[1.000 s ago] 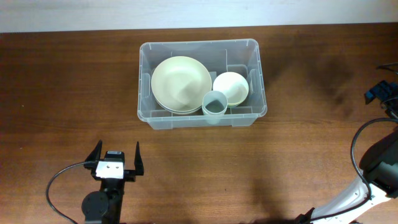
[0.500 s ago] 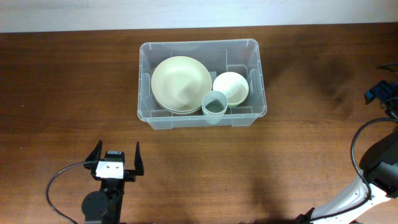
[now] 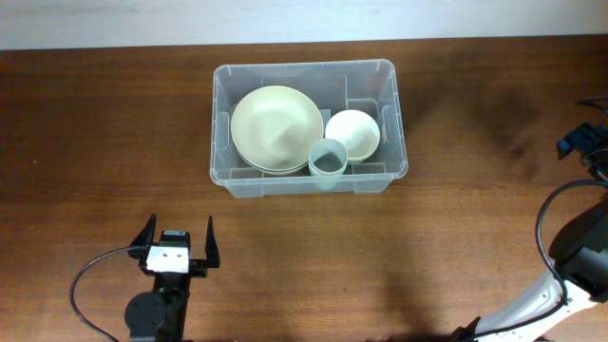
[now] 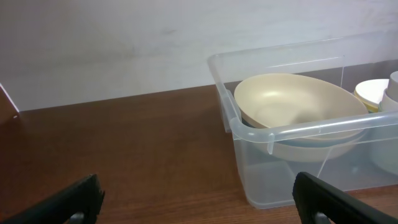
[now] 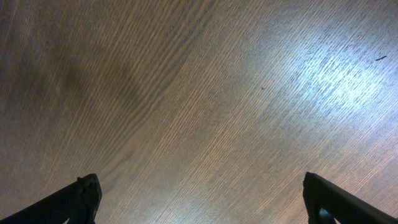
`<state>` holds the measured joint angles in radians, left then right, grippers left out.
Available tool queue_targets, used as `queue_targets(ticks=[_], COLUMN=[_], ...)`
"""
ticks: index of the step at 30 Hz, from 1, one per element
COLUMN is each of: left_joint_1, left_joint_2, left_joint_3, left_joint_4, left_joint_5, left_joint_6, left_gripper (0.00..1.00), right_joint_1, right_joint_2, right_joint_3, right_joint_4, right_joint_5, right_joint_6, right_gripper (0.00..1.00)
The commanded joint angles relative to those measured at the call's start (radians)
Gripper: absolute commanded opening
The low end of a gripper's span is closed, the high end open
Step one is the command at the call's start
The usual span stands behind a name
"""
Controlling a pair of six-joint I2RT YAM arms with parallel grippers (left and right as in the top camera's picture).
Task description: Pack container
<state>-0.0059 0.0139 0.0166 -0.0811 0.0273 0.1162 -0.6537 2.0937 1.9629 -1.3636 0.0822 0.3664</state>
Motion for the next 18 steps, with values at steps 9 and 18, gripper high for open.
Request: queue_targets(ticks=[9, 18], left_joint_1=[0.004, 0.004], left_joint_2=[-0.009, -0.009], left_joint_3=[-0.007, -0.007], left_joint_4=[0.002, 0.002], left_joint_5=[0.018, 0.018], left_joint_6=[0.005, 0.005], left_gripper=[1.00, 1.00], right_joint_1=[0.016, 0.225], right_joint_2=[-0.076, -0.388], right_joint_3=[-0.002, -0.149], right_joint_4=[-0.003, 0.293], right_joint_5=[0.007, 0.045], right_joint_6=[0.008, 0.007], right_gripper=[0.99, 0.99])
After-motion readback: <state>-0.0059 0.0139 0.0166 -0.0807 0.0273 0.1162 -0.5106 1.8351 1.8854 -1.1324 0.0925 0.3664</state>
